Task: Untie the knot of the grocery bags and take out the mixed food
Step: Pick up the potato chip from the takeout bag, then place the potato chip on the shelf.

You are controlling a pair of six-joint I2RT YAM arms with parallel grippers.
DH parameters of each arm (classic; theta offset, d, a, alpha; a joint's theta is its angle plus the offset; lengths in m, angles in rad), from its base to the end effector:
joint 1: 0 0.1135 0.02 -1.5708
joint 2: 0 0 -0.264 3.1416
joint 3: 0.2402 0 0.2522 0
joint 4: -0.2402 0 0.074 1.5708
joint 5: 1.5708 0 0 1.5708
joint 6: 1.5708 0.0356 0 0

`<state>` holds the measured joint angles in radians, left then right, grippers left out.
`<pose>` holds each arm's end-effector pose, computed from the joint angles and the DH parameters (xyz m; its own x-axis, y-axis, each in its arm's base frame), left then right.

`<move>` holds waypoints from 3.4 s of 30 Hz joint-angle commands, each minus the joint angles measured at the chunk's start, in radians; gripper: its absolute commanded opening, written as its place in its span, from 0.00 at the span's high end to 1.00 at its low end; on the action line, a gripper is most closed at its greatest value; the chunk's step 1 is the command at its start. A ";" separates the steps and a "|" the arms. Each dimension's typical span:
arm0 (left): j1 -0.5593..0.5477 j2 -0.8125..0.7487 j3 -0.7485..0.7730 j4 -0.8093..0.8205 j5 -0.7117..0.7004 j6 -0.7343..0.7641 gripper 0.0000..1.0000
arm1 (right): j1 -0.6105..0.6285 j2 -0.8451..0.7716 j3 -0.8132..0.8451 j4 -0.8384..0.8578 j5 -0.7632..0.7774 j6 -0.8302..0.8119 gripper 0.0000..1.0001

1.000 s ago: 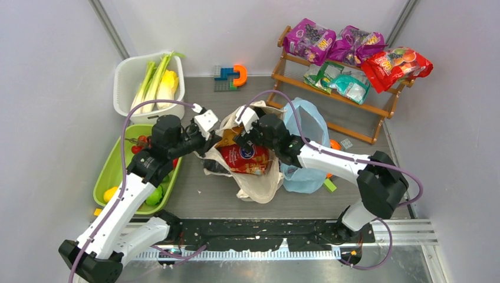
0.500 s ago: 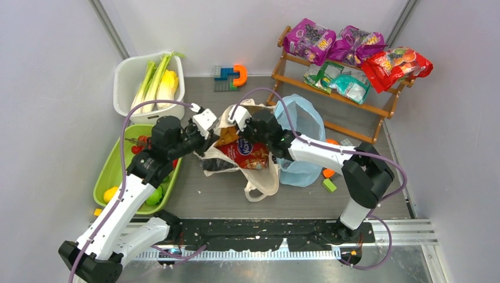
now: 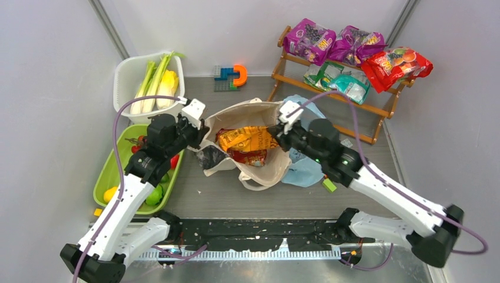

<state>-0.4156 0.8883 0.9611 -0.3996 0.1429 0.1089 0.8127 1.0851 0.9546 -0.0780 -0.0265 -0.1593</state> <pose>0.1781 -0.0841 0.3610 -0.2351 0.2213 -0.9464 0.5518 0.8320 0.0575 0.1744 0.1856 0.3519 -0.0225 -0.2544 -0.9668 -0.7569 0.6362 -0.1498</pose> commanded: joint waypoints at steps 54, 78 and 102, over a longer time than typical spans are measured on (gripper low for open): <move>0.187 -0.064 0.035 0.036 -0.440 -0.087 1.00 | -0.453 -0.270 0.112 -0.087 0.884 0.056 0.95; 0.187 -0.073 0.010 0.087 -0.237 -0.101 1.00 | -0.515 -0.131 -0.392 0.608 0.979 0.022 0.95; 0.187 -0.053 0.010 0.086 -0.204 -0.101 1.00 | -0.608 0.011 -0.461 0.616 0.885 0.294 0.65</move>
<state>-0.2352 0.8360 0.9607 -0.4381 -0.0975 0.0280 0.2073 1.1557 0.4767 0.7090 0.8974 -0.0566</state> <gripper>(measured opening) 0.109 0.149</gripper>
